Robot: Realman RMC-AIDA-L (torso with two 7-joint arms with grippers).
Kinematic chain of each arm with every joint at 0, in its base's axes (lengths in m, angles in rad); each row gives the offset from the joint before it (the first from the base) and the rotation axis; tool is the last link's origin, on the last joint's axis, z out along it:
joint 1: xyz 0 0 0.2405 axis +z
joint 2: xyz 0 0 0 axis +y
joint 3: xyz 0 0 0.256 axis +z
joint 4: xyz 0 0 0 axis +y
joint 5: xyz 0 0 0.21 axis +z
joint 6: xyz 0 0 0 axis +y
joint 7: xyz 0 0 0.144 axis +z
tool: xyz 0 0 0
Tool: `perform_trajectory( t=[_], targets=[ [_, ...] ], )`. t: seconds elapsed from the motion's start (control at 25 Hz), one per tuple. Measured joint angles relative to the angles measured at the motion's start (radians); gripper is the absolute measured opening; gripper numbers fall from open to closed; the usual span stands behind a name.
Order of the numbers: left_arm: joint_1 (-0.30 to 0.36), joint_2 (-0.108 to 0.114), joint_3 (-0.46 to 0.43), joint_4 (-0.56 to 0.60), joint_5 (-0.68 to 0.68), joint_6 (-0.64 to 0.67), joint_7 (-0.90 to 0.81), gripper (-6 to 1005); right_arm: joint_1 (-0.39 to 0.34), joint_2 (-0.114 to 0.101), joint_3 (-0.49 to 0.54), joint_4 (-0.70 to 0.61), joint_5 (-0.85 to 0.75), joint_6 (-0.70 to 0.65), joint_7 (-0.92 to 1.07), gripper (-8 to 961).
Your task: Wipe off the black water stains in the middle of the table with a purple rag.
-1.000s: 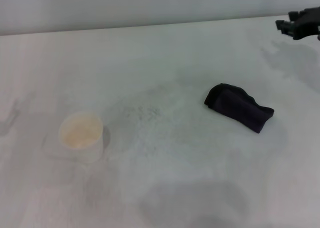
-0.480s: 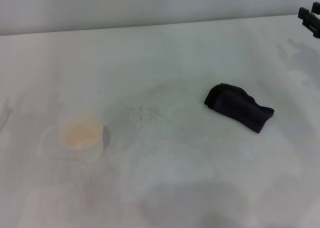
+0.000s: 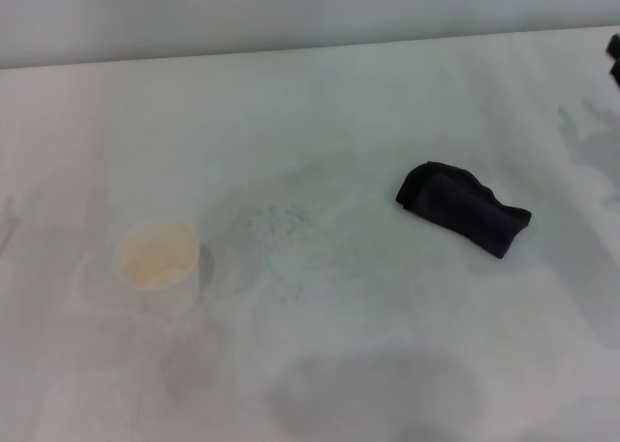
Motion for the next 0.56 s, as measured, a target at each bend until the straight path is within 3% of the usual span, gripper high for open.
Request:
perform_trajectory(
  t=[0.28, 0.56],
  targets=[
    [0.006, -0.002, -0.001, -0.005, -0.024, -0.023, 0.008, 876, 0.009, 0.008, 0.001, -0.093, 0.187, 0.084, -0.084, 389],
    [0.017, -0.006, -0.002, -0.045, -0.105, -0.149, 0.008, 876, 0.011, 0.01, 0.001, -0.107, 0.224, 0.143, -0.1, 389]
  ],
)
